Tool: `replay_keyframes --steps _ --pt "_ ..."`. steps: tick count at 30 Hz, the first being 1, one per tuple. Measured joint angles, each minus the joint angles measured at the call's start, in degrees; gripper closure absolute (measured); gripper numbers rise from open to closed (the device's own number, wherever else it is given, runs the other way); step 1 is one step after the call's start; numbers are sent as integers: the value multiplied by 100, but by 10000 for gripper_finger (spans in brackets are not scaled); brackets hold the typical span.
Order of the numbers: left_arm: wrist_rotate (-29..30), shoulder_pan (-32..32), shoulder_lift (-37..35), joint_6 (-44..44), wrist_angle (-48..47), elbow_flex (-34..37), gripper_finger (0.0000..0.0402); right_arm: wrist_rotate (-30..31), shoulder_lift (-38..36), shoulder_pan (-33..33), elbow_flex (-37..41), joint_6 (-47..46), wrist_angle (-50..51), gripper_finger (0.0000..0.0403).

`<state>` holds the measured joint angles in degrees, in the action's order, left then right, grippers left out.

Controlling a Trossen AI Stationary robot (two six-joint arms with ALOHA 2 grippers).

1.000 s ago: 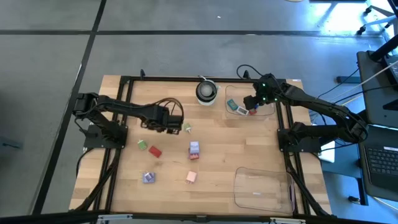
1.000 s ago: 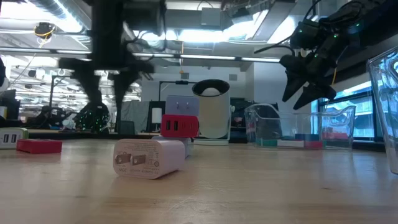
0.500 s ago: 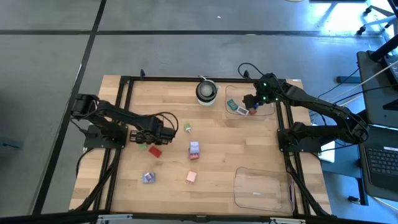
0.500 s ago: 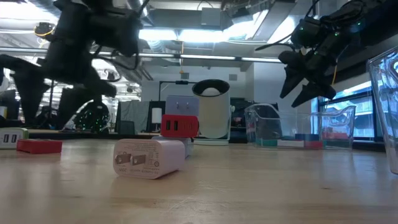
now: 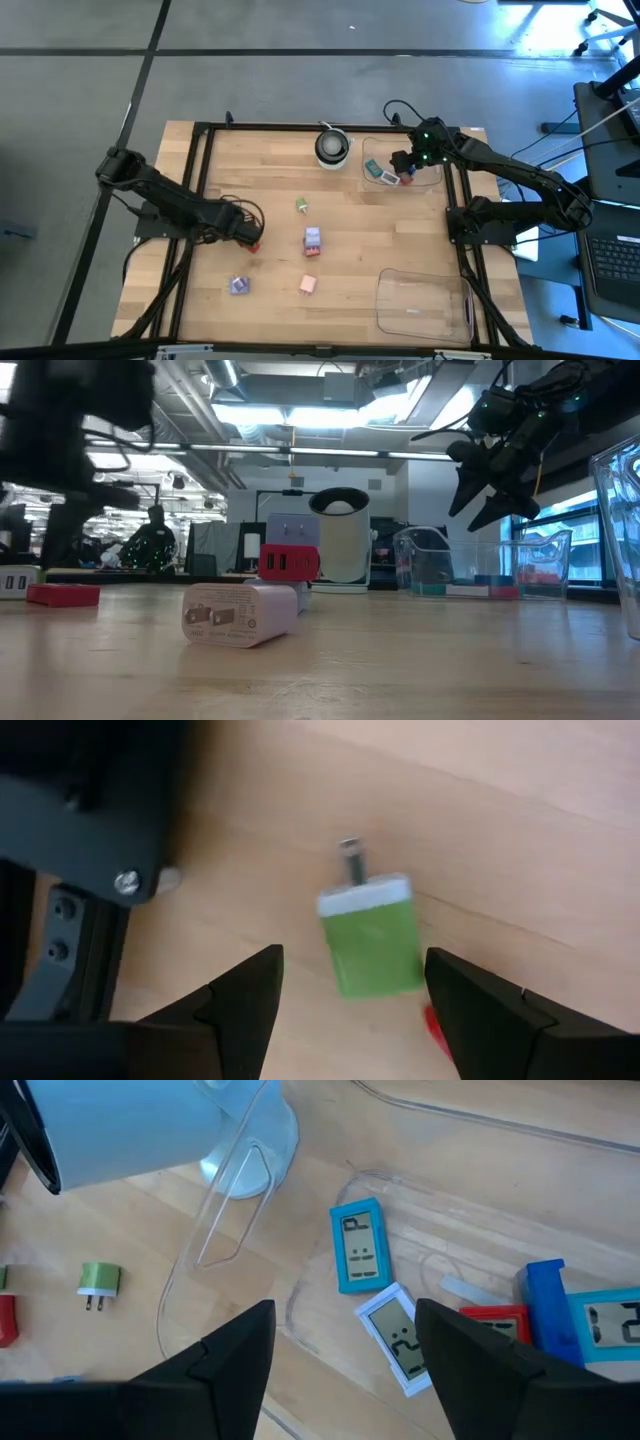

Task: Pick & Place Office items
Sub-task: Put the bottom green charger adapter into the bottom transparent bin

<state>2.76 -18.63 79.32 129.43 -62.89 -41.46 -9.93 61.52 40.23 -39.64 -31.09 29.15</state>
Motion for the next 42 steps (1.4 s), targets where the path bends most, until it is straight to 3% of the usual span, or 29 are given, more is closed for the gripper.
replay_keyframes --steps 3,11,16,21,29,33,35,38,42 --pt "35 -173 1 450 218 193 159 0 0 0 0 0 -2 158" --pt "346 -122 -1 469 1082 723 160 -17 0 1 0 0 -2 158" --pt "477 -112 5 256 1125 710 190 -17 0 0 0 -2 -2 158" --pt "1134 -109 6 -118 1202 537 253 -15 0 0 0 -155 0 158" --pt "2973 -109 6 -801 1292 -52 255 -14 0 0 0 -308 -2 158" --pt "4120 -79 6 -1768 1905 -395 255 -17 0 0 0 -423 -1 158" --pt "4316 29 6 -2530 2355 -546 255 -17 0 0 0 -541 -2 158" --pt "4107 331 6 -3922 3073 -774 255 -13 0 -51 0 -610 -2 158" --pt "3198 906 6 -5740 4296 -912 255 -14 0 -204 0 -619 -2 158"
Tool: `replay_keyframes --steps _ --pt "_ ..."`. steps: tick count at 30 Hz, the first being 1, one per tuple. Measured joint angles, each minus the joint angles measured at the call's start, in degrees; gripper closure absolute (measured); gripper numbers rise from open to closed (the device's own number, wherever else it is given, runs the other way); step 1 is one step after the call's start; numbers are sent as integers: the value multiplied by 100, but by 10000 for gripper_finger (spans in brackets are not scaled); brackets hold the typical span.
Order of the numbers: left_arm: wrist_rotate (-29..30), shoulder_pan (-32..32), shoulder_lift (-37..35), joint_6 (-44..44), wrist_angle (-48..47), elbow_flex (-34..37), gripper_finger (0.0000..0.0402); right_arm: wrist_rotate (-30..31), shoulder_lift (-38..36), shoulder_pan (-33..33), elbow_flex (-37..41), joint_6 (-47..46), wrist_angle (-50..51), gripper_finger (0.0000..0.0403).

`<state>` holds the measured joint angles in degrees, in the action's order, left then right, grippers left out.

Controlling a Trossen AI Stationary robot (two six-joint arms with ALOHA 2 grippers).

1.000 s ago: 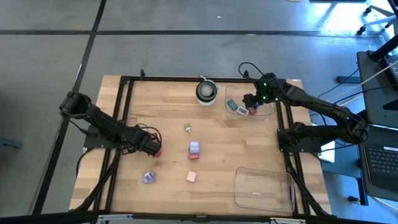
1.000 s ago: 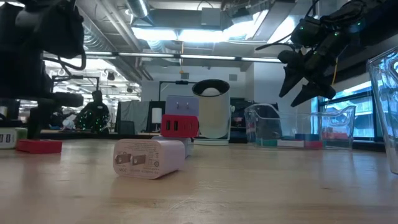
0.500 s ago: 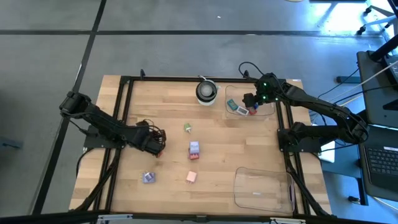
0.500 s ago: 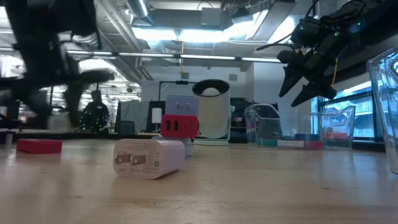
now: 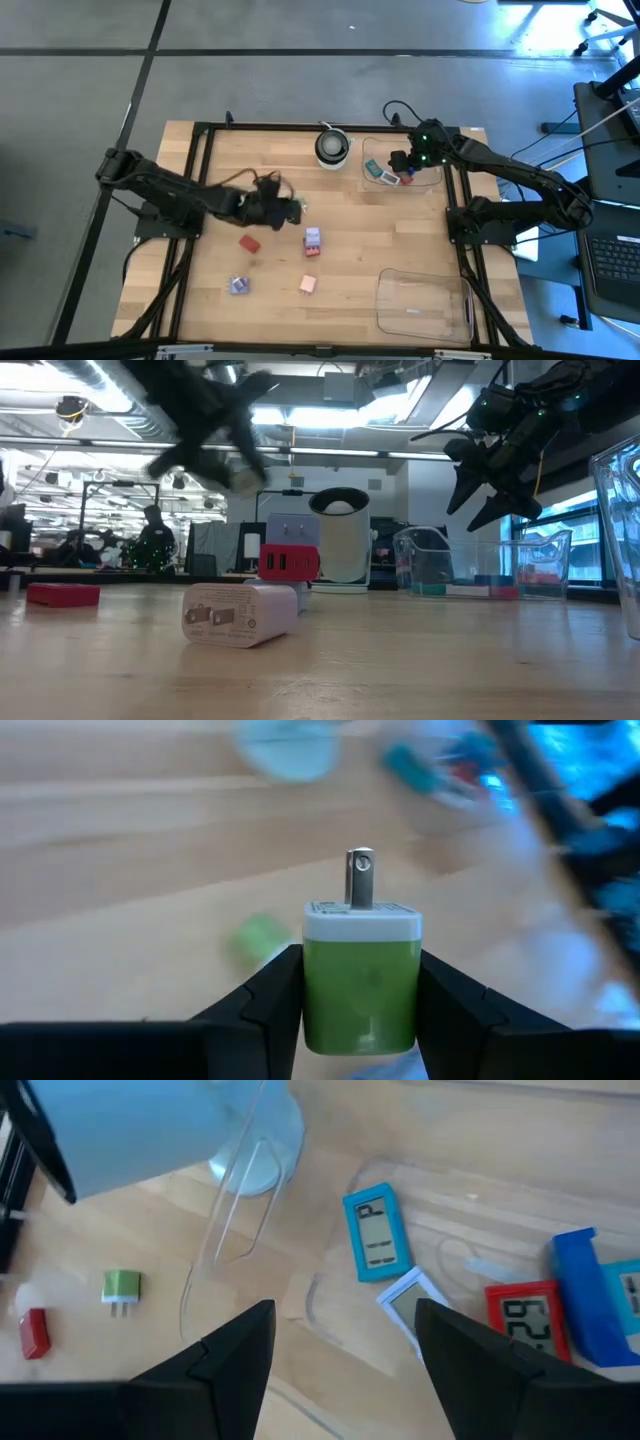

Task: Pick & Place Office items
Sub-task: Put the bottom green charger adapter into the bottom transparent bin

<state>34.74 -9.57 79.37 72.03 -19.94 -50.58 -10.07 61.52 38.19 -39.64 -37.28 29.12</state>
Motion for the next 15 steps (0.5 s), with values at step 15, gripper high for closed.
replay_keyframes --steps 15 --pt "-1777 1371 0 -3982 4888 -10 247 -213 0 -850 0 1018 -953 158"
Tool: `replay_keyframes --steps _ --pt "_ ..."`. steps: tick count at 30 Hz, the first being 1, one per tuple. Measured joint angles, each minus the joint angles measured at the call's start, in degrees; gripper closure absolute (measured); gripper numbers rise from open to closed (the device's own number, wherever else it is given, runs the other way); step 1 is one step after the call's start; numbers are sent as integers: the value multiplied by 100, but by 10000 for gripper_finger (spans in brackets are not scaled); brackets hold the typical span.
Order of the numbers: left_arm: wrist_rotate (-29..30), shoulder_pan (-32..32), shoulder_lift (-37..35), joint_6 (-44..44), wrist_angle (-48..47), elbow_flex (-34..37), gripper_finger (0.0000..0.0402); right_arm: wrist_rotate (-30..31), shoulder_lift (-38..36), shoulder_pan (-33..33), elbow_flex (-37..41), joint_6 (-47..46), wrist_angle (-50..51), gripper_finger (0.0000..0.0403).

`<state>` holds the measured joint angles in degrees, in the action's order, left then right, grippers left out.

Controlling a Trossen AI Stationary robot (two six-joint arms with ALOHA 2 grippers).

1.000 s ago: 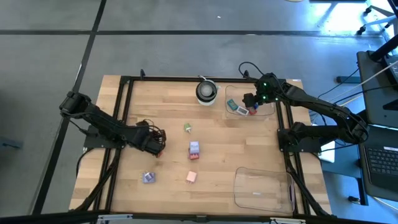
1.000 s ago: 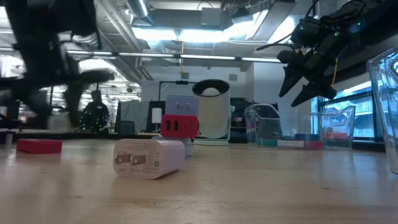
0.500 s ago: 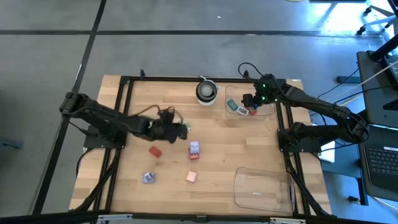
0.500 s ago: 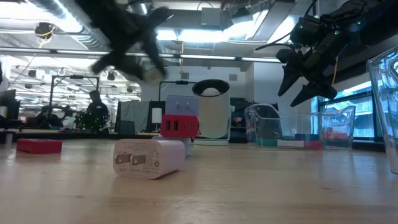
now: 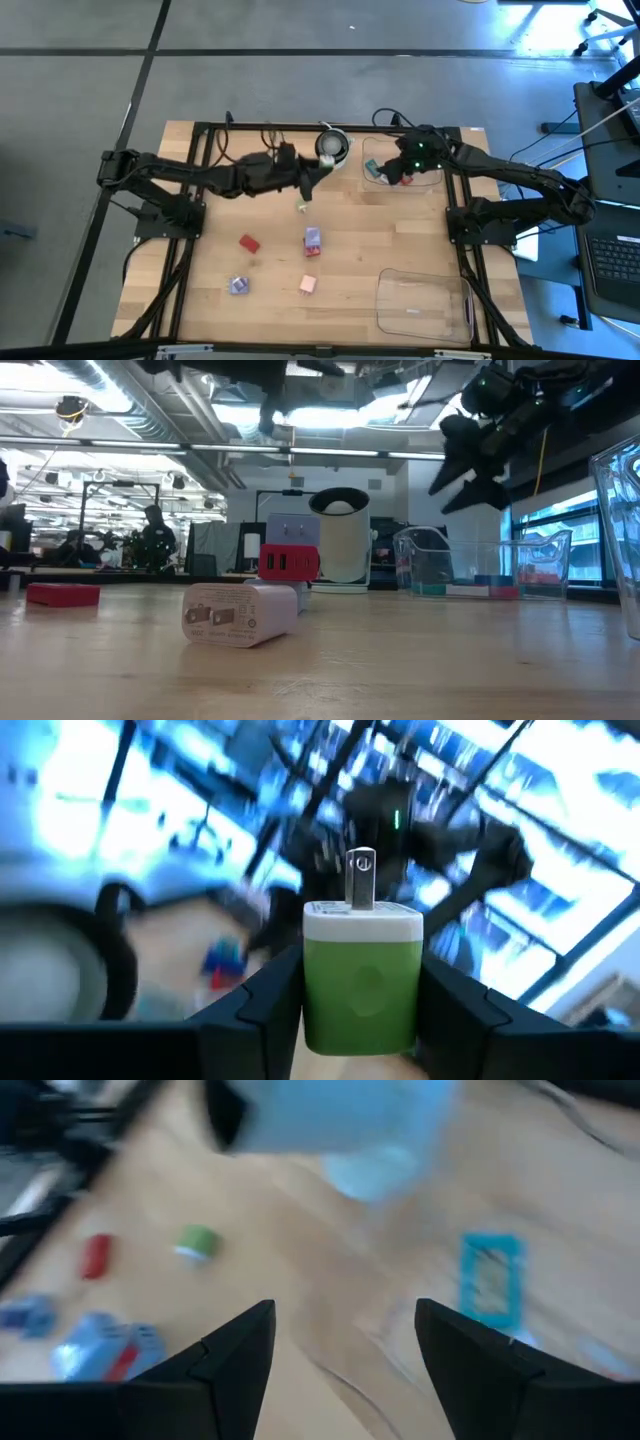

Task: Pick & Place Office items
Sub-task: Put the bottom green charger adapter into the bottom transparent bin

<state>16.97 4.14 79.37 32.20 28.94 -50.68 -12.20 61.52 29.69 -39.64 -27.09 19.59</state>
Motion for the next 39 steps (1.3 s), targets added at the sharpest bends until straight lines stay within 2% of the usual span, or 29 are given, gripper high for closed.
replay_keyframes --steps 3,7,11,15,18,20,23,33,39 --pt "-1 101 0 -369 305 -2 245 -540 0 -153 0 363 -691 158" --pt "51 136 0 -1027 362 -2 252 -1276 0 -369 0 320 -1921 158" --pt "148 123 82 -1884 430 -2 250 -1548 0 -557 0 246 -3143 158" --pt "14 120 287 -2085 828 -5 248 -1801 0 -798 0 1077 -3903 158" --pt "-260 120 519 -2334 1224 -6 251 -1754 0 -997 0 1786 -4155 158" --pt "-498 112 677 -2632 1558 -6 251 -1449 0 -1086 0 2009 -4209 158" --pt "-724 109 905 -2935 1901 -6 249 -1103 0 -1118 0 2012 -4291 156" --pt "-1240 127 1003 -2949 2060 -64 250 -1117 75 -1154 0 2308 -4590 125" --pt "-1732 203 1240 -2996 2037 -349 250 -1139 397 -1385 0 2011 -5106 123"
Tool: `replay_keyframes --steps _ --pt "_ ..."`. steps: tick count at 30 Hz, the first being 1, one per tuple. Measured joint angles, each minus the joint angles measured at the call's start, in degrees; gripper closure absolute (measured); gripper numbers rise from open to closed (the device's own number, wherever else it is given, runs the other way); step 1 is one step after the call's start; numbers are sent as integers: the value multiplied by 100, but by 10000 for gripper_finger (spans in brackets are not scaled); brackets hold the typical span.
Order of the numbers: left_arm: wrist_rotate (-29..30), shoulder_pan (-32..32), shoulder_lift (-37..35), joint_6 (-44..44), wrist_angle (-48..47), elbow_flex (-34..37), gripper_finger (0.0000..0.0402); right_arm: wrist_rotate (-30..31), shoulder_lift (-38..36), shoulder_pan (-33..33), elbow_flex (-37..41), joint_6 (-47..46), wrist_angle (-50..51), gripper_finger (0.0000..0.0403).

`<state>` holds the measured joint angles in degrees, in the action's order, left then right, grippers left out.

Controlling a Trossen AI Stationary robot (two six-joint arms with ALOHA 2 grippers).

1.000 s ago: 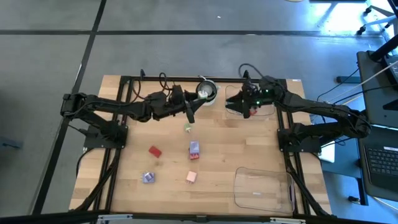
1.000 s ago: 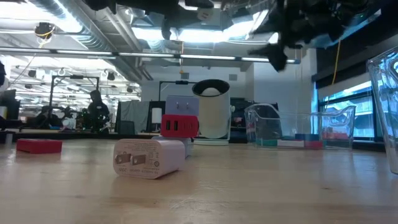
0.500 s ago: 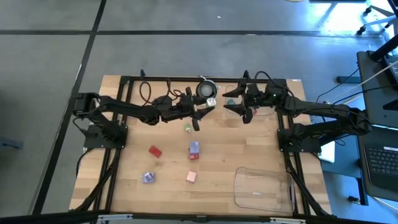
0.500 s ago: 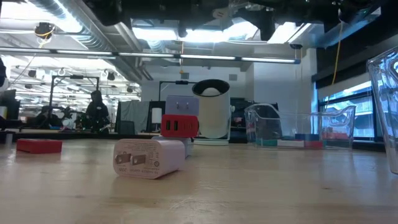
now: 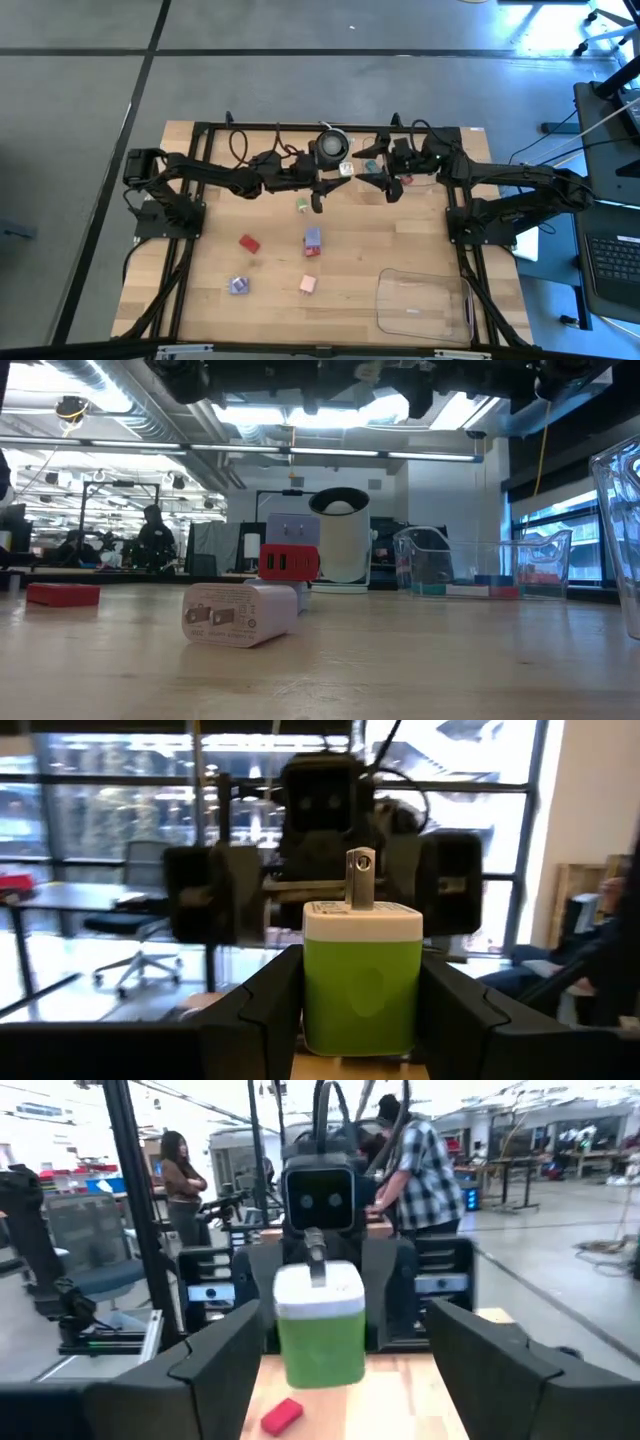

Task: Pick & Place Office items
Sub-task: Put the bottom green charger adapter into the bottom transparent bin

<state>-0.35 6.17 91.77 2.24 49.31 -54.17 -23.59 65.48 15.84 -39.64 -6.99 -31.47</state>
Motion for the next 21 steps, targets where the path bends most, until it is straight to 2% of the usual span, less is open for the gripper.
replay_keyframes --steps 6,15,21 --pt "-482 38 260 149 16 -239 250 3 54 -158 1 -31 -75 124" --pt "-546 37 395 301 28 -389 250 43 58 -376 0 -264 -76 125" --pt "-455 -19 395 323 22 -389 249 171 58 -475 2 -264 -69 142"
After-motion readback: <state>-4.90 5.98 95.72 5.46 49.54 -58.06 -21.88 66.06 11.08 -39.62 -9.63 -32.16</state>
